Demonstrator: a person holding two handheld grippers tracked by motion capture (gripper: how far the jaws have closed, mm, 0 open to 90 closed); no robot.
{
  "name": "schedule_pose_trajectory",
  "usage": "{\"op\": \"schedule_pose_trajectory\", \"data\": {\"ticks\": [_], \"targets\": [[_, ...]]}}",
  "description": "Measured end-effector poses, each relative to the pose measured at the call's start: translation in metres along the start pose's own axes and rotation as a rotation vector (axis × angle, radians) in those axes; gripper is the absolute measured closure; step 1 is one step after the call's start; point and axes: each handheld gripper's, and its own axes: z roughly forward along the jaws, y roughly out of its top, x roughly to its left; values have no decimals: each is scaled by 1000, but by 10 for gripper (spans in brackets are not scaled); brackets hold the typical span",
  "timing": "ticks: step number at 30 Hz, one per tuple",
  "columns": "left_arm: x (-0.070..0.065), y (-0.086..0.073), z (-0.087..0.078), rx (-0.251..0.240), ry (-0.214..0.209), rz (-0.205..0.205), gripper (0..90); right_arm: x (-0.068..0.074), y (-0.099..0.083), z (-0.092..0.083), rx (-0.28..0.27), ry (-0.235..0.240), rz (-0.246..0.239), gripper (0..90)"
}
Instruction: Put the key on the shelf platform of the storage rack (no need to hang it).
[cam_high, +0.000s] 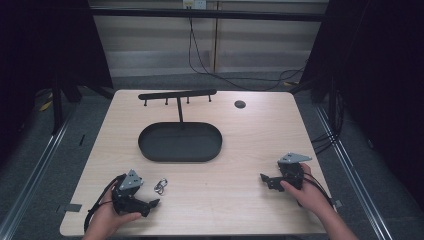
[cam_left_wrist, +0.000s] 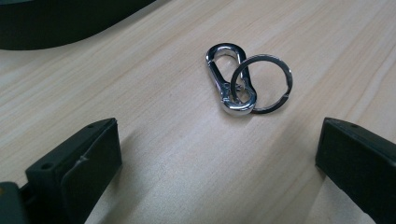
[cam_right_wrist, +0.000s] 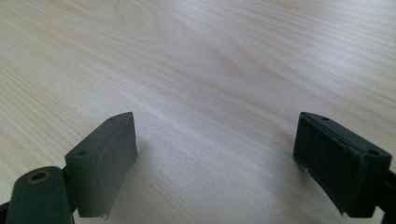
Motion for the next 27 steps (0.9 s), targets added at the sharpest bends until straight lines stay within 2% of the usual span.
{"op": "schedule_pose_trajectory", "data": {"ticks": [4, 5, 8, 10, 11, 13, 20, 25, 27], "targets": [[-2, 2, -2, 18, 4, -12, 18, 0, 0, 0, -1, 0, -2, 127], [-2, 4, -3, 34, 1, -16, 38, 0, 0, 0, 0, 0, 0, 127], [-5, 10, -9, 103, 10, -31, 174, 0, 0, 0, 0, 0, 0, 127], [-7, 13, -9, 131, 9, -31, 166, 0, 0, 0, 0, 0, 0, 127], [-8, 16, -10, 160, 9, -38, 174, 0, 0, 0, -1, 0, -2, 127], [-10, 20, -11, 188, 12, -41, 208, 0, 0, 0, -1, 0, -2, 127], [-9, 37, -18, 255, -45, -112, 257, 0, 0, 0, 0, 0, 0, 127], [-8, 51, -15, 347, -70, -137, 281, 0, 0, 0, -1, 0, -2, 127], [-8, 55, -11, 388, -69, -134, 284, 0, 0, 0, 0, 0, 0, 127]]}}
